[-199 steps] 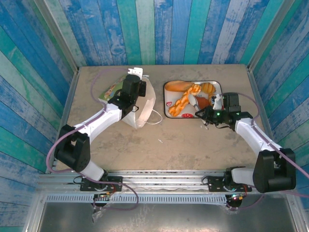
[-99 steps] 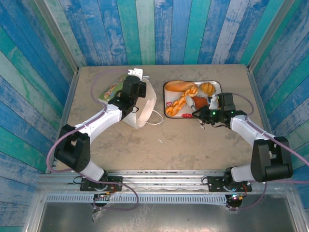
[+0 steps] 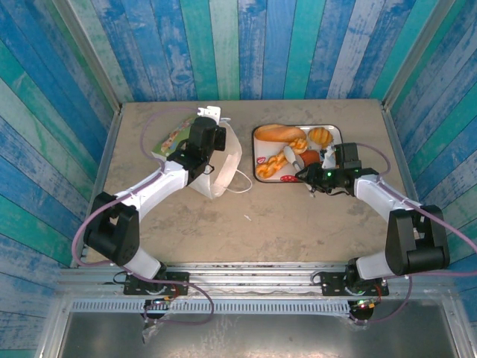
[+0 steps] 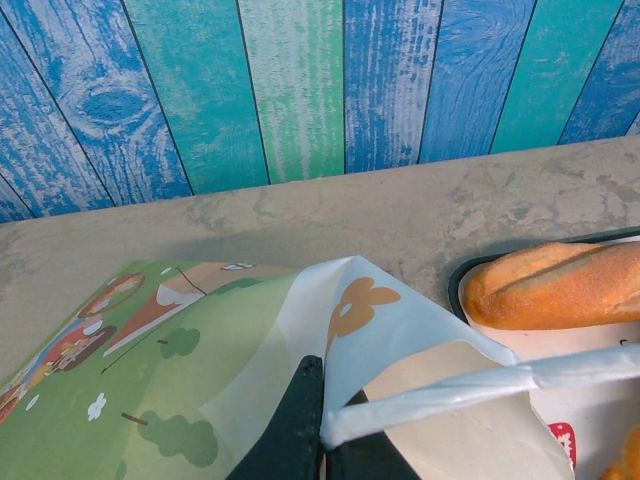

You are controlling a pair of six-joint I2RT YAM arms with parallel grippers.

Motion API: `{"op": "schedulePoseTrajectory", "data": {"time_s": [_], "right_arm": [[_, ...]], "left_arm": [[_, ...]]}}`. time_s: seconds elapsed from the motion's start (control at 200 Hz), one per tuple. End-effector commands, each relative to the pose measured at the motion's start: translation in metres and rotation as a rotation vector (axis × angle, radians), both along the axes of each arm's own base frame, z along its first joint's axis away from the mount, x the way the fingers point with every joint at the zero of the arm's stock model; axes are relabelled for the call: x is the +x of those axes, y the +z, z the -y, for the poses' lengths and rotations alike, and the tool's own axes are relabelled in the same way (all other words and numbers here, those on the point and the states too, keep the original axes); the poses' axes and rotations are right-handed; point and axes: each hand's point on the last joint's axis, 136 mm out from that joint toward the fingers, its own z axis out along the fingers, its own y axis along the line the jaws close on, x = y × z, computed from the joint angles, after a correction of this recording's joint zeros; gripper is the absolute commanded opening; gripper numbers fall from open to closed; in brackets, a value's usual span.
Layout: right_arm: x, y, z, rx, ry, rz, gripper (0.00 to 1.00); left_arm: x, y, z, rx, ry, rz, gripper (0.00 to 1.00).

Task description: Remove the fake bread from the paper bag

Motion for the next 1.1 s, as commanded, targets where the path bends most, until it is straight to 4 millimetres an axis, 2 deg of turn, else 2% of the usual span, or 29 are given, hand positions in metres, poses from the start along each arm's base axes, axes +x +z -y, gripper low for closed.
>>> {"op": "schedulePoseTrajectory", "data": {"time_s": [0.0,0.306,0.571,0.686,0.841,0.982,1.097], "right_arm": [[0.005,0.015,-0.001,-0.008,0.001,0.034,0.50],[-0.012,0.020,0.006,-0.036,-0.020,-0.008,0.52],[-0.032,0.033,0.009,-0.047,-0.007,-0.016,0.45],[-0.039,0.051,0.007,-0.028,0.013,0.013,0.41],[-0.050,0.089,-0.003,-0.003,0.059,0.094,0.40],[-0.061,0.120,-0.026,0.024,0.133,0.153,0.38],[-0.069,0.136,-0.051,0.051,0.201,0.168,0.38]], "left_arm": [[-0.006,0.026,-0.002,-0.038,-0.005,0.057,0.00],[-0.009,0.030,-0.002,-0.042,-0.011,0.065,0.00],[-0.009,0.031,-0.002,-0.018,-0.025,0.075,0.00],[-0.009,0.033,0.001,-0.020,-0.042,0.085,0.00],[-0.007,0.039,0.005,-0.025,-0.062,0.103,0.00],[-0.004,0.043,0.010,-0.020,-0.083,0.119,0.00],[0.000,0.043,0.010,0.008,-0.077,0.123,0.00]]}}
